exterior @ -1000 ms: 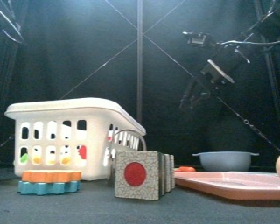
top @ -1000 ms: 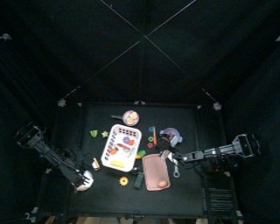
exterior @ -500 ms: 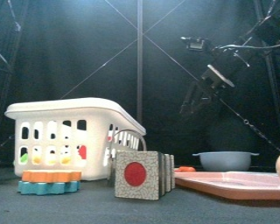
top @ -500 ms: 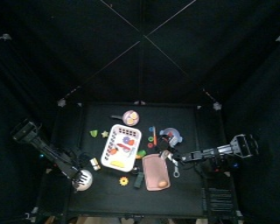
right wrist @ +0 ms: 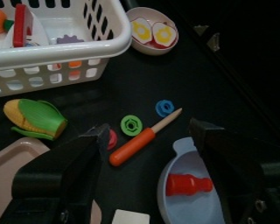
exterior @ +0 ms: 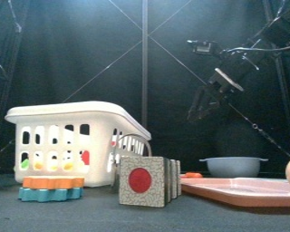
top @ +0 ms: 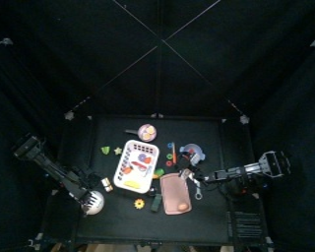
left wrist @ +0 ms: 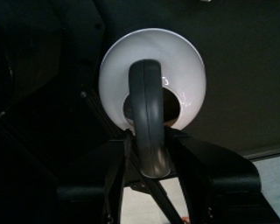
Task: Grab kettle
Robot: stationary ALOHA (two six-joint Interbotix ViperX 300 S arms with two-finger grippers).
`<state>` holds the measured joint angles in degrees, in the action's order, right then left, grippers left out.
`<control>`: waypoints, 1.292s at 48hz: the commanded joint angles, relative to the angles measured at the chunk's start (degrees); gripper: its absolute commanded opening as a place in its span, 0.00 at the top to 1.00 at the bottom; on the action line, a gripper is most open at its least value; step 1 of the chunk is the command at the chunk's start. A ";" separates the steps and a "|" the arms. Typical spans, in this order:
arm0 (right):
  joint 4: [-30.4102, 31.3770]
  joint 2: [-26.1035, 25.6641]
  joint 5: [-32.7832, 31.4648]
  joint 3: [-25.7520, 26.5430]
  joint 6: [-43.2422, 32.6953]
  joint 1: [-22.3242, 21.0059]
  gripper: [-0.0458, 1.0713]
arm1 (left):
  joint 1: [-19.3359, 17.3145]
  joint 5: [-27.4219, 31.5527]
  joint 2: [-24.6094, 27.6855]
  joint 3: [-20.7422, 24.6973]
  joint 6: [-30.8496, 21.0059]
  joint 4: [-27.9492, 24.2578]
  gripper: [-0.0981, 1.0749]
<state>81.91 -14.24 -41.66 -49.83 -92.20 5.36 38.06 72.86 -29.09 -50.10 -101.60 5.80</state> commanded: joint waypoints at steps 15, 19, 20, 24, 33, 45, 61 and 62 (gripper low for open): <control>0.18 -0.62 -0.09 1.14 -0.09 0.09 0.05 | -0.18 -3.78 -0.18 -1.05 0.18 -0.09 0.27; 0.18 -0.62 -0.09 1.14 -0.09 0.00 0.05 | -0.18 -3.87 -0.18 -1.14 0.18 -0.09 0.28; 0.18 -0.62 -0.09 1.14 -0.09 0.09 0.05 | -0.18 -3.87 -0.18 -1.14 0.26 -0.09 0.28; 0.18 -0.62 -0.09 1.14 -0.09 0.09 0.05 | -0.18 -3.87 -0.18 -1.14 0.26 -0.09 0.30; 0.18 -0.53 -0.09 1.14 -0.09 0.09 0.05 | -0.26 -3.87 -0.18 -1.23 0.26 -0.62 0.39; 0.18 -0.62 -0.09 1.05 0.00 0.18 0.05 | -0.88 -3.16 -1.32 0.97 0.26 -1.14 0.42; 0.18 -0.62 -0.09 1.05 0.00 0.26 0.05 | -0.88 2.20 -1.93 6.77 0.44 -3.96 0.42; 0.18 -0.62 -0.09 0.97 0.00 0.26 0.05 | -0.88 2.46 -1.93 7.03 0.44 -4.04 0.42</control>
<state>81.91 -14.24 -41.66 -49.92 -92.20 5.54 37.27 74.09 -30.76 -45.44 -101.16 2.29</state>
